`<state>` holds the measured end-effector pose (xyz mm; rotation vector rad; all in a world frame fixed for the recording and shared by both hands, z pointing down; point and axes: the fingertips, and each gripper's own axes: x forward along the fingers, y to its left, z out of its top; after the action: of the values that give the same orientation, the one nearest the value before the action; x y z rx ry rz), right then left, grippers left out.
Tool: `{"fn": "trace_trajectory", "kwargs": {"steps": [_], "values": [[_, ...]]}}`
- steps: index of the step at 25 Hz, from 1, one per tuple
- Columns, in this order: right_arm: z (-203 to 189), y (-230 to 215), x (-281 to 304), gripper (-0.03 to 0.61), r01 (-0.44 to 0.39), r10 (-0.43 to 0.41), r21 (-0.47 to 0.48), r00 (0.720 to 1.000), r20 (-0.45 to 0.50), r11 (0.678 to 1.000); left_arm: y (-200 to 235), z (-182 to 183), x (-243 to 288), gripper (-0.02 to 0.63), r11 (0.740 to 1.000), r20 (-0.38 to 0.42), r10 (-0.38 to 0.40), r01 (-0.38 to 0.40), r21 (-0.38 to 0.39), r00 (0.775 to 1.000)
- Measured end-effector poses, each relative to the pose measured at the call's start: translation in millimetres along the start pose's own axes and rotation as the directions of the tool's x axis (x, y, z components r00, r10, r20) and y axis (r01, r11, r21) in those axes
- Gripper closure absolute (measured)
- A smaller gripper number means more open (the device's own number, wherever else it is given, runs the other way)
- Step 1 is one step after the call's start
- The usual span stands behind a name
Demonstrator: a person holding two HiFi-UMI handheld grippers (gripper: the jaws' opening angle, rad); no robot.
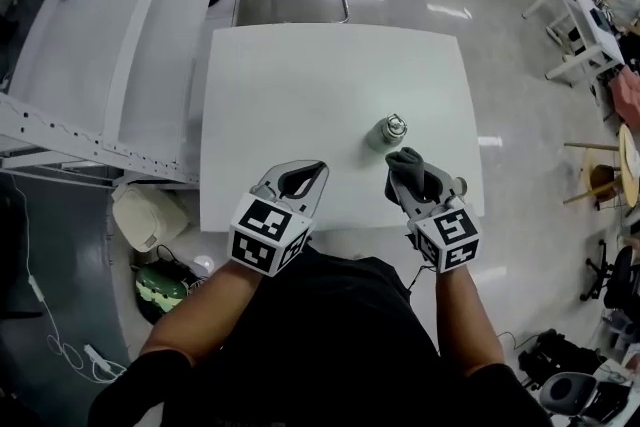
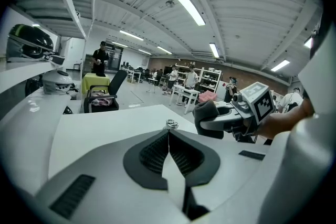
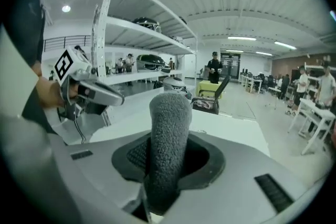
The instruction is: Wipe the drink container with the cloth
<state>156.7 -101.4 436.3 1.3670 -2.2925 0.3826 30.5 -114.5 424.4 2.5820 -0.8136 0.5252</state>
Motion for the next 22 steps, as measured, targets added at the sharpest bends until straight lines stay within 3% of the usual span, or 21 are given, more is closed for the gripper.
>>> {"fn": "trace_trajectory", "kwargs": {"steps": [4, 9, 15, 19, 22], "values": [[2, -8, -20, 0.462, -0.071, 0.056, 0.164, 0.994, 0.091, 0.984, -18, -1, 1, 0.597, 0.999, 0.009, 0.035, -0.035, 0.003, 0.999], [-20, 1, -51, 0.462, -0.203, 0.176, 0.245, 0.976, 0.128, 0.948, -63, -1, 4, 0.597, 0.995, 0.047, 0.095, -0.094, -0.018, 0.994], [-50, 19, -100, 0.462, -0.300, 0.278, 0.199, 0.951, 0.133, 0.933, -128, -19, 7, 0.597, 0.988, 0.060, 0.152, -0.149, -0.045, 0.987], [-54, 14, -135, 0.462, -0.296, 0.275, 0.116, 0.947, 0.169, 0.948, -167, -35, 8, 0.597, 0.980, 0.067, 0.192, -0.188, -0.057, 0.979], [-61, 17, -159, 0.462, -0.328, 0.303, 0.104, 0.932, 0.201, 0.939, -195, -49, 5, 0.597, 0.975, 0.059, 0.217, -0.213, -0.068, 0.974]]}}
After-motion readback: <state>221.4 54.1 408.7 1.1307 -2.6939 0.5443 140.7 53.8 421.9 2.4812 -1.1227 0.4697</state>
